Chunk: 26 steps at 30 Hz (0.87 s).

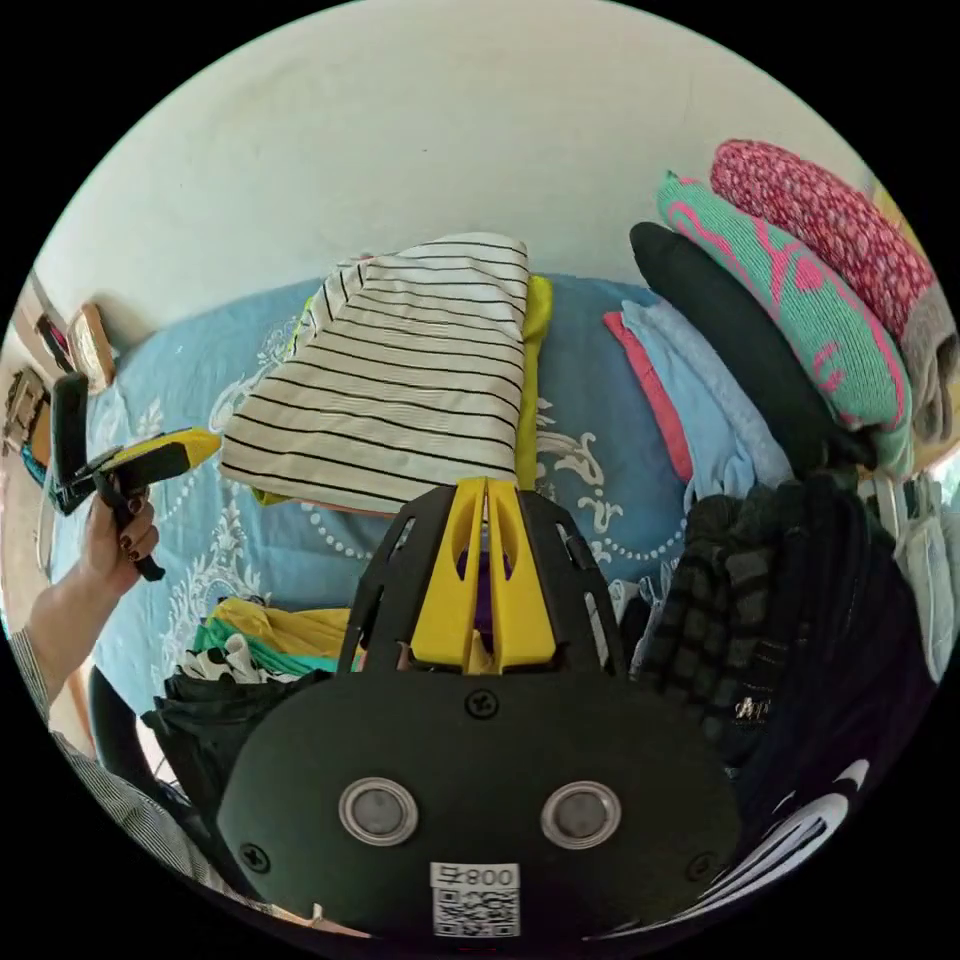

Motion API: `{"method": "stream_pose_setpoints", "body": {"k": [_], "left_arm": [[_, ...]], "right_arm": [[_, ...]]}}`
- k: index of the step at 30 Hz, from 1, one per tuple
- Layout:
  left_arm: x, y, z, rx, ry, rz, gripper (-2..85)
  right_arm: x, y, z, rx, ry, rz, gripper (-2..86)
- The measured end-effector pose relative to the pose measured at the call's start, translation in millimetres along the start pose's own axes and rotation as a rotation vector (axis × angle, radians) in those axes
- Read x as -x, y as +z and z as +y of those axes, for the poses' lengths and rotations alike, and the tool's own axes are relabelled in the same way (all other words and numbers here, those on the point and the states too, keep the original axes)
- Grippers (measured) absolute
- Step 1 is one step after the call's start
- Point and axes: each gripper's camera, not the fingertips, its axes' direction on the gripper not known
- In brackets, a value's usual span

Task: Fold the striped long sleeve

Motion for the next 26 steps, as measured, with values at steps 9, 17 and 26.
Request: {"method": "stream_pose_setpoints", "body": {"k": [9, 17, 26], "left_arm": [[-44.3, -36.7, 3.9, -0.027, 0.046, 0.086, 0.4], [-96.4, -99.0, 123.5, 0.075, 0.070, 0.163, 0.9], [-195.1, -137.0, 264.7, 0.340, 0.039, -0.166, 0.2]], "right_arm": [[5.9, -0.8, -14.3, 0.157, -0.004, 0.122, 0.0], [26.7, -204.0, 75.7, -0.307, -0.092, 0.112, 0.1], [55.5, -304.9, 278.8, -0.345, 0.040, -0.081, 1.8]]}}
